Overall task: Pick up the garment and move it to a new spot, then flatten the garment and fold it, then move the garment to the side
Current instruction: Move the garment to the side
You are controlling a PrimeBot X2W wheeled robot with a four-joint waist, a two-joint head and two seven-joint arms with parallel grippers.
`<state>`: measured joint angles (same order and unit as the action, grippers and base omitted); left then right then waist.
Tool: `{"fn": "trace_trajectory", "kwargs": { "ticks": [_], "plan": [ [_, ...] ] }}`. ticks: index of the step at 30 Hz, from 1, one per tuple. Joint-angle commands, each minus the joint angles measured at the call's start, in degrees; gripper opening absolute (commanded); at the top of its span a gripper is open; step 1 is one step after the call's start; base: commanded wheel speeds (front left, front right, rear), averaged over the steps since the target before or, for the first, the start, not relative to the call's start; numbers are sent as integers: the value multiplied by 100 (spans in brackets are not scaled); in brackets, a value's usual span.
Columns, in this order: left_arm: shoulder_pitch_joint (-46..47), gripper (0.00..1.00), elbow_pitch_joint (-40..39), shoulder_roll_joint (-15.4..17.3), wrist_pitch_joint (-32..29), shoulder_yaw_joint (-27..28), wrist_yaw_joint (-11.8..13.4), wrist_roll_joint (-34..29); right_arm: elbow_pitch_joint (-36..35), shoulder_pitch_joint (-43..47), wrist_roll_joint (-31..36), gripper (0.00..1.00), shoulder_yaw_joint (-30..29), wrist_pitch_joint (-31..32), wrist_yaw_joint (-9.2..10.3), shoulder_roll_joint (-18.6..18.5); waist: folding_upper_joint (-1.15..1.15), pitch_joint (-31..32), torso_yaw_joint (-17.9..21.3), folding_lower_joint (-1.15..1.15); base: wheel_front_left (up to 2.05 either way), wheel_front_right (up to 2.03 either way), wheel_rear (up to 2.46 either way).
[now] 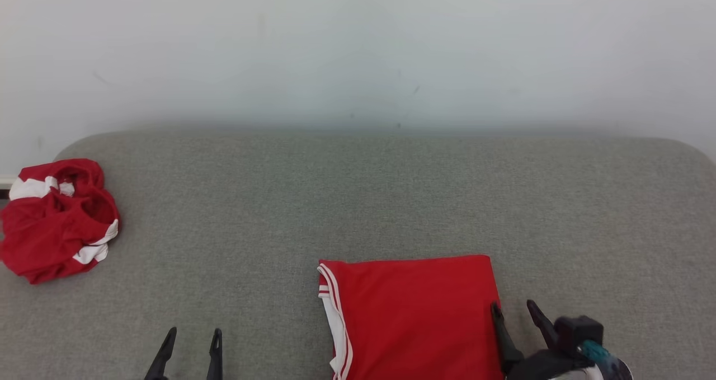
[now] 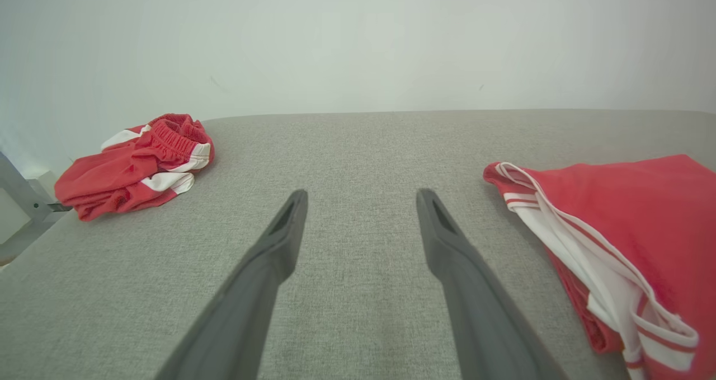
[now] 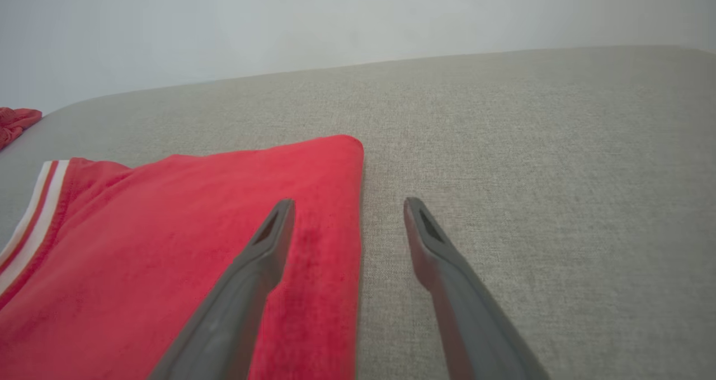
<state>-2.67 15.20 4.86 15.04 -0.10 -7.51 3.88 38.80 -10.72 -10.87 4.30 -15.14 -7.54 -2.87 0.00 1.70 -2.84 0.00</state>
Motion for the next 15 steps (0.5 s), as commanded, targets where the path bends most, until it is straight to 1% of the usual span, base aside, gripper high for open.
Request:
{"fn": "trace_trajectory", "kwargs": {
  "ticks": [1,8,11,12,13,14,15],
  "plan": [
    [63,100,3,-19,11,-17,12,51,238,-207,16,100,53,-7,11,-3,0,-26,-71,0,0,0,0],
    [131,100,47,-4,11,-85,12,90,1942,-1152,-12,100,123,21,11,-1,0,-57,-273,0,0,0,0],
    [130,100,38,-2,11,-89,12,93,2450,-1361,-168,100,266,78,11,0,0,-68,-327,0,0,0,0],
    [122,100,36,-1,11,-92,12,95,2732,-1438,-373,100,383,249,11,-5,0,-71,-348,0,0,0,0],
    [118,100,36,0,11,-90,12,98,2828,-1453,-511,97,452,305,11,-3,0,-72,-353,0,0,0,0],
    [114,100,36,-1,11,-81,12,101,2883,-1457,-616,60,533,328,11,2,0,-73,-355,0,0,0,0],
    [110,100,34,-3,11,-71,12,102,2905,-1478,-725,11,617,324,11,3,0,-73,-352,0,0,0,0]
  ]
}}
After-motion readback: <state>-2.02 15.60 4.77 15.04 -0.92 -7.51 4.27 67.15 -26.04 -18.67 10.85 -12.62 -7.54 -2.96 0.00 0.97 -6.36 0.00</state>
